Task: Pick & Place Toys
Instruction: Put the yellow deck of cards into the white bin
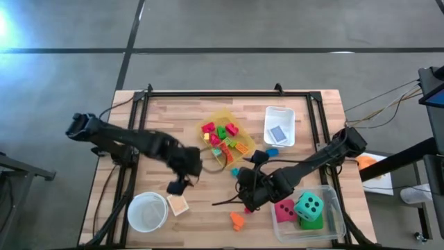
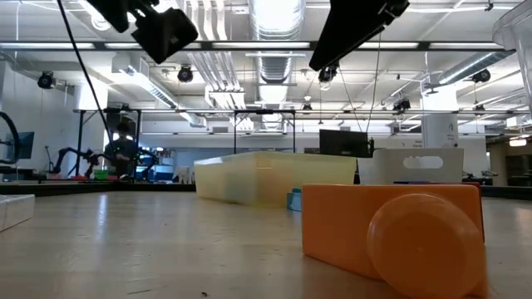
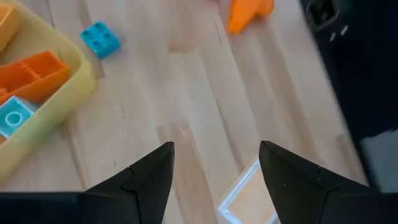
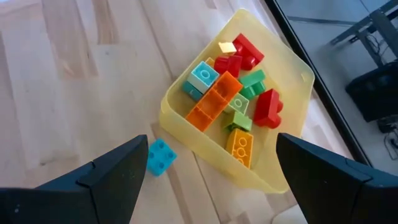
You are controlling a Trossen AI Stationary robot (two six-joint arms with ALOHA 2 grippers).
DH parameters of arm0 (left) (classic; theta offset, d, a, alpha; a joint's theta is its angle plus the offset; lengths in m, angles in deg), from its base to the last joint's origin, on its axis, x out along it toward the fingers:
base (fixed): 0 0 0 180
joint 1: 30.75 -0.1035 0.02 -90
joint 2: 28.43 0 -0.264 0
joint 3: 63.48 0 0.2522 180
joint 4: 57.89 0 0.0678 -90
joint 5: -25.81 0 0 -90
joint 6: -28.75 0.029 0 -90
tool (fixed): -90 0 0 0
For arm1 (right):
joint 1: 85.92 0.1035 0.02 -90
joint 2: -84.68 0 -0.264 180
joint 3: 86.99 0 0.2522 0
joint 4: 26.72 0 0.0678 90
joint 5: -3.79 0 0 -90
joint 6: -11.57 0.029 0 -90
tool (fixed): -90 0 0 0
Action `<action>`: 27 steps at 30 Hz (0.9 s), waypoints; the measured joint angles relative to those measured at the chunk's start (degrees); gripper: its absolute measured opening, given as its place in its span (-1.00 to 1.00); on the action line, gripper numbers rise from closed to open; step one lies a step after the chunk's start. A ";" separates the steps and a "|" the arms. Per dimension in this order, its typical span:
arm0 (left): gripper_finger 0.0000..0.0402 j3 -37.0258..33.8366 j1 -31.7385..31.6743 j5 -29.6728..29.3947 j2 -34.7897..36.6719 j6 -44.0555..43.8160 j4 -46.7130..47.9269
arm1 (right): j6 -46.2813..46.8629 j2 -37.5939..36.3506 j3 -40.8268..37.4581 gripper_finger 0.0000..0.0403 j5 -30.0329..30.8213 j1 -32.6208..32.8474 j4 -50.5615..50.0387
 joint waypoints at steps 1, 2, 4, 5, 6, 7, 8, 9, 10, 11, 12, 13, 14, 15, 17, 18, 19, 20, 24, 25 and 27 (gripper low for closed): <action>0.19 0.06 1.89 -1.54 -0.57 0.18 0.02 | 0.00 -0.05 -0.03 0.72 0.01 0.01 -0.23; 0.19 0.26 3.49 -2.78 -1.19 0.09 0.03 | 0.00 -0.05 -0.06 0.72 0.01 0.02 -0.23; 0.19 0.74 6.32 -4.42 -2.56 -1.07 -0.37 | 0.00 -0.06 -0.23 0.72 -0.03 0.02 -0.62; 0.19 0.84 7.75 -4.99 -3.37 -1.65 -0.40 | 0.02 -0.05 -0.31 0.72 -0.13 0.00 -0.64; 0.19 1.04 9.03 -5.12 -4.36 -2.34 -0.30 | 0.23 -0.07 -0.33 0.72 -0.27 0.00 -0.67; 0.19 1.30 10.21 -5.31 -5.40 -2.59 -0.36 | 0.46 -0.06 -0.32 0.72 -0.27 0.00 -0.77; 0.19 1.54 11.48 -5.41 -6.70 -2.60 -0.28 | 0.69 -0.05 -0.32 0.72 -0.31 0.00 -0.87; 0.19 1.72 12.70 -5.80 -7.79 -2.58 -0.11 | 0.89 -0.08 -0.33 0.72 -0.32 0.01 -0.87; 0.19 2.05 13.80 -6.12 -9.09 -2.58 0.28 | 1.11 -0.07 -0.32 0.72 -0.35 0.02 -0.91; 0.19 2.51 14.77 -6.15 -10.43 -2.60 0.49 | 1.32 -0.06 -0.34 0.72 -0.40 0.02 -1.06; 0.19 3.00 15.63 -6.14 -11.75 -2.56 0.84 | 1.40 -0.05 -0.34 0.72 -0.45 0.04 -1.06; 0.19 3.52 16.40 -6.16 -13.12 -2.49 1.77 | 1.45 -0.06 -0.34 0.72 -0.45 0.04 -1.06; 0.19 4.10 17.02 -6.15 -14.43 -2.47 2.84 | 1.46 -0.06 -0.34 0.72 -0.45 0.02 -1.06; 0.19 4.76 17.65 -6.15 -15.72 -2.47 3.80 | 1.49 -0.07 -0.34 0.72 -0.45 0.02 -1.06; 0.18 6.30 18.61 -6.16 -18.17 -2.42 5.73 | 1.49 -0.05 -0.34 0.72 -0.47 0.02 -1.11; 0.18 7.01 19.05 -6.16 -19.20 -2.30 6.53 | 1.49 -0.07 -0.34 0.72 -0.47 0.02 -1.19; 0.18 7.68 19.50 -6.17 -20.21 -2.12 7.08 | 1.49 -0.05 -0.34 0.72 -0.47 0.02 -1.28; 0.18 8.36 19.89 -6.18 -21.13 -1.55 7.61 | 1.49 -0.06 -0.34 0.72 -0.47 0.02 -1.31; 0.18 10.70 20.95 -6.16 -23.53 0.56 9.60 | 1.81 -0.07 -0.34 0.72 -0.54 0.11 -2.68; 0.18 10.96 21.02 -6.16 -23.67 0.63 9.61 | 2.44 -0.06 -0.34 0.72 -0.54 0.20 -3.47; 0.18 10.97 21.01 -6.16 -23.70 0.54 9.23 | 3.70 -0.05 -0.34 0.72 -0.67 0.46 -4.98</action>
